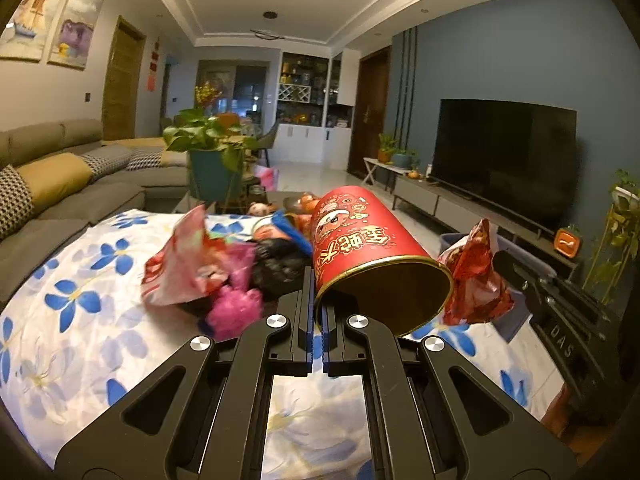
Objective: Collect trash
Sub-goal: 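Carry the red can and red wrapper over the grey bin and release both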
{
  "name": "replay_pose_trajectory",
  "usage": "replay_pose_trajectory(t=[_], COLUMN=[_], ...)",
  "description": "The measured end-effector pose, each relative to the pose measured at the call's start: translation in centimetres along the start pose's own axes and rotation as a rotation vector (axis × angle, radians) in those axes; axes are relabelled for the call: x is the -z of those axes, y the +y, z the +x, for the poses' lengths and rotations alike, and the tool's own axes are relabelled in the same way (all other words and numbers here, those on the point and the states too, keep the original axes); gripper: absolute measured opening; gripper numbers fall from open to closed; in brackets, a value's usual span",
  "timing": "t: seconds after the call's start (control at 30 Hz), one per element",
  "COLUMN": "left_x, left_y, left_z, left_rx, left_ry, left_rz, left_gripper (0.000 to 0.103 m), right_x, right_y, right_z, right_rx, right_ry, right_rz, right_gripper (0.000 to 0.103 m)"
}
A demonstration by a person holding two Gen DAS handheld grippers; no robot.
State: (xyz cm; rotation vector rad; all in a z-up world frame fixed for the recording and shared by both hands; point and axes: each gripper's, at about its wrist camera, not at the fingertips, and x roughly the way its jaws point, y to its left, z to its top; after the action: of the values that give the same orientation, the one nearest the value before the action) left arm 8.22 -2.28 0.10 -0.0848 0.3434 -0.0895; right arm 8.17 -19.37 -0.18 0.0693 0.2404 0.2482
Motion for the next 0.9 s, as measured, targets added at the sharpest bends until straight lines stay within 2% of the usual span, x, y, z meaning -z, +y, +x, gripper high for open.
replay_pose_trajectory(t=[0.53, 0.67, 0.9], left_x=[-2.3, -3.4, -5.4], left_y=[-3.2, -4.7, -9.4], left_z=[2.8, 3.7, 6.7], left_rx=[0.037, 0.076, 0.162], left_ry=[-0.006, -0.017, -0.045], left_rz=[0.026, 0.037, 0.064], left_gripper=[0.002, 0.002, 0.002], right_x=[-1.5, -2.3, -4.8], right_y=[-2.0, -3.5, -7.8], right_z=[-0.5, -0.9, -1.5], right_rx=[0.047, 0.089, 0.224], right_ry=[-0.044, -0.074, -0.152], right_rz=[0.006, 0.013, 0.016], right_gripper=[0.001, 0.001, 0.001])
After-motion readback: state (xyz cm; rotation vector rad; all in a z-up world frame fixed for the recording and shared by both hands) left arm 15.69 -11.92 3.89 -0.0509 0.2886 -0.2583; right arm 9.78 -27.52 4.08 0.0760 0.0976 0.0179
